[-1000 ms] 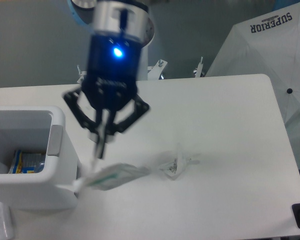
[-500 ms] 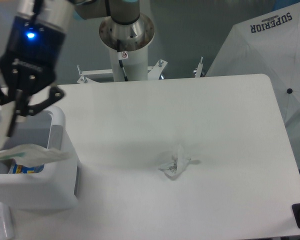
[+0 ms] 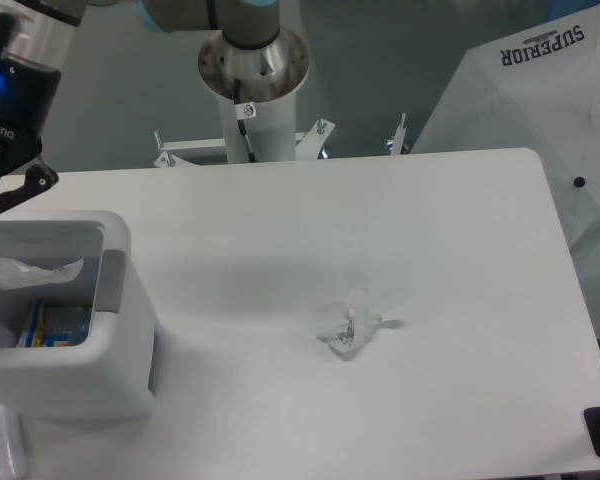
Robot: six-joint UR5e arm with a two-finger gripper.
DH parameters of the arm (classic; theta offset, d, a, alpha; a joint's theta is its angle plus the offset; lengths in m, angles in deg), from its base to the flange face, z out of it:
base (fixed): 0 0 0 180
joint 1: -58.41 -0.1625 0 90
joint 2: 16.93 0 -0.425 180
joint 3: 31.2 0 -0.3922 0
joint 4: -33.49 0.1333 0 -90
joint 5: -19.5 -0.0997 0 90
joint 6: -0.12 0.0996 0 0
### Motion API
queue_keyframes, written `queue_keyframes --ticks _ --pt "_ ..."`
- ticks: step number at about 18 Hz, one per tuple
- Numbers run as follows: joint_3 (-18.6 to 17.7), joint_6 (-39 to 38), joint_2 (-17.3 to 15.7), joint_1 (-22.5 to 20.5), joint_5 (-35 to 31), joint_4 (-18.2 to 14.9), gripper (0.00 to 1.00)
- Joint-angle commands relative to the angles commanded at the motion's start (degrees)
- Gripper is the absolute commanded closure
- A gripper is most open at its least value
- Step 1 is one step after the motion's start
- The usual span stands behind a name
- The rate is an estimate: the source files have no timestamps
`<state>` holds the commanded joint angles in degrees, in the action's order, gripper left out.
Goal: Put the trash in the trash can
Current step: 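Open the gripper to drop the paper wrapper into the bin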
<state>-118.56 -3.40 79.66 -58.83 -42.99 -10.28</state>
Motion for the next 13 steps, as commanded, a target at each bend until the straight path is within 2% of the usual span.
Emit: queue_keyframes --ticks 7,8,9,10,12,13 --pt "-1.23 0.09 2.81 0.00 -0.26 -0.09 0.99" --pt "-1.41 0.44 2.99 0.00 -0.44 -0.09 0.92" --pt "-1.32 0.79 3.25 0.00 -0.53 -0.09 0.75" --pt "-1.32 1.23 3.60 0.00 -0.53 -0.09 0.67" --pt "-1.67 2.19 3.52 -0.09 -0.62 0.09 0.29" --pt "-1.94 2.81 3.34 -0.09 -0.70 0.00 0.25"
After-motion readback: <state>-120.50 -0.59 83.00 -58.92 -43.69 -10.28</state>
